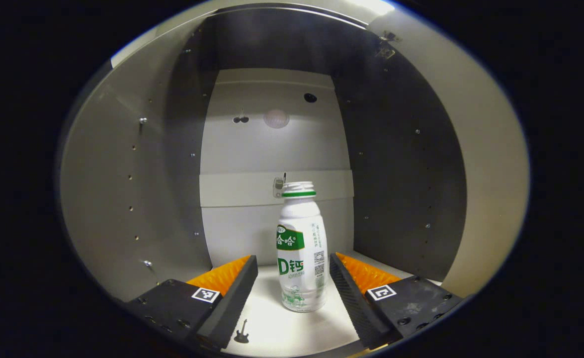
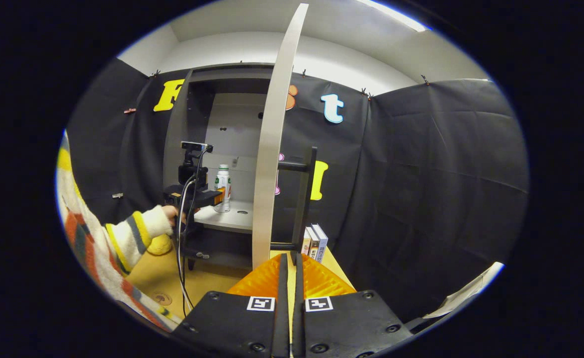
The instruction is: Open the cabinet door with the right hand, grasp the bottle in the cabinet with the left hand and place it on the coaster, then close the cabinet door with the right hand.
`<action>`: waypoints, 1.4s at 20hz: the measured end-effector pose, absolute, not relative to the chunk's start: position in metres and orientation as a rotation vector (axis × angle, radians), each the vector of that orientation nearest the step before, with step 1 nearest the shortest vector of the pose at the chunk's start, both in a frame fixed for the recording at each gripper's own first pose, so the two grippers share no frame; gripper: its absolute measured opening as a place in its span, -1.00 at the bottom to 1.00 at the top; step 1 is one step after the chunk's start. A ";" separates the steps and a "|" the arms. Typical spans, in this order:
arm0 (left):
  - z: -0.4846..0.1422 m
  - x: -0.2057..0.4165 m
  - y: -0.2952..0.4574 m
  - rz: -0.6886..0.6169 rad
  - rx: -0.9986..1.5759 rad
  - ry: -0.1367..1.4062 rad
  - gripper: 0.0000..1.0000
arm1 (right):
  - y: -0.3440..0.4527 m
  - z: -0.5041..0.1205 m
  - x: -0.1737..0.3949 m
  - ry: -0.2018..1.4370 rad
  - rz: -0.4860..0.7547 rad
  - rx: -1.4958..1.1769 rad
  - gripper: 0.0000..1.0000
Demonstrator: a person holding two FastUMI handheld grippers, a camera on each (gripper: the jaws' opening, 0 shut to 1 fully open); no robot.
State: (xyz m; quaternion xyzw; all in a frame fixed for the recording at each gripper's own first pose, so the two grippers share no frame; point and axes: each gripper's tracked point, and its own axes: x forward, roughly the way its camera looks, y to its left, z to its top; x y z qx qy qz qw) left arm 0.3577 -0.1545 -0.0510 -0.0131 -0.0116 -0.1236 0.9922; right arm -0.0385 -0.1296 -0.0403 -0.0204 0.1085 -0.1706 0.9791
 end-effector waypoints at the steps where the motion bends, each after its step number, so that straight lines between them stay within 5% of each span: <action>1: -0.049 0.362 -0.159 -0.261 -0.025 -0.031 0.84 | -0.130 -0.039 -0.039 0.218 -0.352 -0.042 -0.85; 12: -0.067 0.387 -0.180 -0.366 -0.098 0.074 0.82 | -0.127 -0.044 -0.040 0.261 -0.449 -0.025 -0.89; 16: -0.066 0.387 -0.178 -0.350 -0.137 0.066 0.43 | -0.126 -0.044 -0.043 0.255 -0.453 -0.035 -0.89; 28: -0.028 0.300 -0.167 -0.386 -0.095 -0.024 0.36 | -0.100 -0.028 -0.055 0.187 -0.292 0.001 -0.85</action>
